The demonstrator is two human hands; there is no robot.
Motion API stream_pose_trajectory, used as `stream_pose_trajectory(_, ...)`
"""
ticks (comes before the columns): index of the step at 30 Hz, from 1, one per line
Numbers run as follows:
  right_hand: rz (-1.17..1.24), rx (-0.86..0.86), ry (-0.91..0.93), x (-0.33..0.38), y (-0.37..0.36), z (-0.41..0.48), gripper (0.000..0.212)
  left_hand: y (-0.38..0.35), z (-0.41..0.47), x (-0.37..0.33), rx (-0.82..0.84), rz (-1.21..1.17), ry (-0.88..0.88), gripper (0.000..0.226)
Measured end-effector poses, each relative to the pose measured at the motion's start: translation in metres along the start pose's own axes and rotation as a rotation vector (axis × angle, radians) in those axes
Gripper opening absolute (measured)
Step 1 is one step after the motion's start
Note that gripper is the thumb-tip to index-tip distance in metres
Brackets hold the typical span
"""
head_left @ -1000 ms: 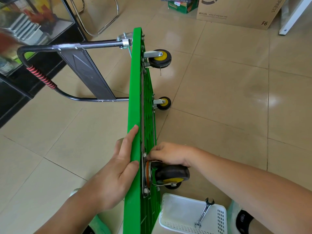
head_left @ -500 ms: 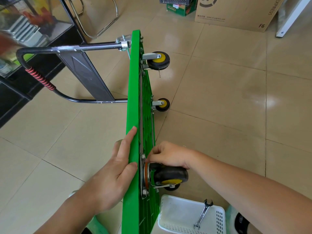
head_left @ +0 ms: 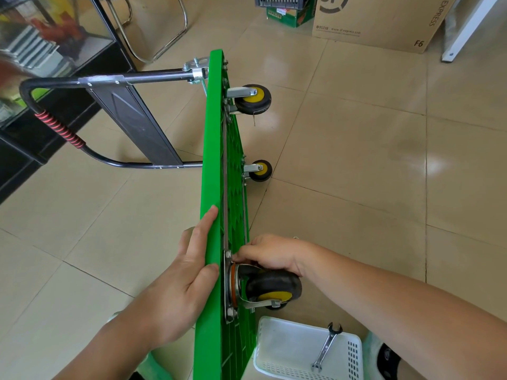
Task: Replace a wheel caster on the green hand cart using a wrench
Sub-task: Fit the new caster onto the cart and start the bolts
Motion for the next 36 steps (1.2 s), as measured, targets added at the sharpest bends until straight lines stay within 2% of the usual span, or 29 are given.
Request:
stream_pose_trajectory(2,-0.015,-0.009,-0.017,0.002,0.0,-0.002,0.047,0.0,0.0,0.0,-0.002,-0.002,0.003,0.076)
stream_pose_trajectory(5,-0.032,-0.026,0.014,0.004,0.003,-0.007,0.03,0.001,0.0,0.0,-0.001,0.009,0.001,0.075)
stream_pose_trajectory(10,0.073,-0.014,0.149,0.002,0.009,-0.008,0.004,0.002,0.0,0.0,0.005,0.036,0.002,0.075)
stream_pose_trajectory(13,-0.017,-0.047,0.18,0.007,0.01,-0.009,0.003,0.002,-0.001,0.001,0.005,0.032,0.003,0.076)
stream_pose_trajectory(16,-0.119,-0.084,0.206,0.01,0.008,-0.011,0.01,0.002,0.0,0.001,0.002,0.036,0.003,0.076)
stream_pose_trajectory(22,-0.208,-0.074,0.181,0.011,0.003,-0.007,0.028,0.001,0.0,0.001,-0.008,0.03,-0.001,0.076)
stream_pose_trajectory(29,-0.256,-0.053,0.126,0.013,0.004,-0.012,0.03,0.001,0.0,0.0,-0.003,0.015,0.003,0.076)
stream_pose_trajectory(31,-0.209,-0.093,0.172,0.014,0.005,-0.017,0.022,0.001,0.0,0.0,0.001,0.023,0.004,0.075)
stream_pose_trajectory(34,-0.068,-0.242,0.32,0.018,0.01,-0.035,0.003,0.001,0.0,0.0,0.009,0.038,0.007,0.075)
stream_pose_trajectory(36,-0.005,-0.283,0.434,0.021,0.009,-0.049,0.011,0.001,0.0,0.0,0.01,0.036,0.011,0.074)
Point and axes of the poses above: each hand's wrist, its own z-axis towards the middle knuckle, its own y-axis out of the back of the hand, x = y × z, the point moved 2 cm from there along z, towards the middle knuckle, and after that the axes turned 1 degree about x, right-handed, at the moved point
